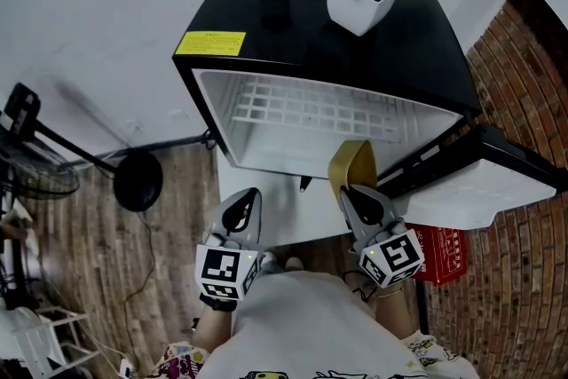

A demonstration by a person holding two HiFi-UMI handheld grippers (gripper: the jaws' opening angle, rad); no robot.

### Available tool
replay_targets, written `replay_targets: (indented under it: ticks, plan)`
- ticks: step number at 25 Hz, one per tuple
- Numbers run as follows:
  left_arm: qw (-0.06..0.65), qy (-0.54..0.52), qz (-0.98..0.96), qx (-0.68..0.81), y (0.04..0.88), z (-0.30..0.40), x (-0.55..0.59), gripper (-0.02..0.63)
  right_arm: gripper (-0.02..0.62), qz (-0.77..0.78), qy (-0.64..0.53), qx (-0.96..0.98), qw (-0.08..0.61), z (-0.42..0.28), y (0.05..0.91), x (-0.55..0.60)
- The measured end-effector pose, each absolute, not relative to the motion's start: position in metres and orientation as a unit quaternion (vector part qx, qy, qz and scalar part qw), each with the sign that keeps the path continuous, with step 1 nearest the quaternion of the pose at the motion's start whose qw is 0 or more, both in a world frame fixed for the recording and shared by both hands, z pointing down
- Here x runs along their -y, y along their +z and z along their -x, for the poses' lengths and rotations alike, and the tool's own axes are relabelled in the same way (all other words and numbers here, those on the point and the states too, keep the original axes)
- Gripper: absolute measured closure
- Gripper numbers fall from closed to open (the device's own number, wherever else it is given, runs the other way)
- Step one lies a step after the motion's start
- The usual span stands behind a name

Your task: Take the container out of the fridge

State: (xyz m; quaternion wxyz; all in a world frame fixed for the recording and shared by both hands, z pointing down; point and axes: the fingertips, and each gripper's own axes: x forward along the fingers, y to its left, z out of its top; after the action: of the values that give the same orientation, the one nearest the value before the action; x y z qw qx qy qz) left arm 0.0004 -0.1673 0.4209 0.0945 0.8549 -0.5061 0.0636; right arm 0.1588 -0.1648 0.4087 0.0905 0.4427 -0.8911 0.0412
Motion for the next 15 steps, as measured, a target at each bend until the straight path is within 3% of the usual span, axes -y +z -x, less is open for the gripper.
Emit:
replay_targets:
  ticks: [15]
  plan:
    - [0.097, 0.064, -0.853, 0.509, 0.422, -0.0026, 0.1673, 0.594, 0.58, -0.444, 0.047, 0.891, 0.087, -0.1621, 0.4098, 0.1644]
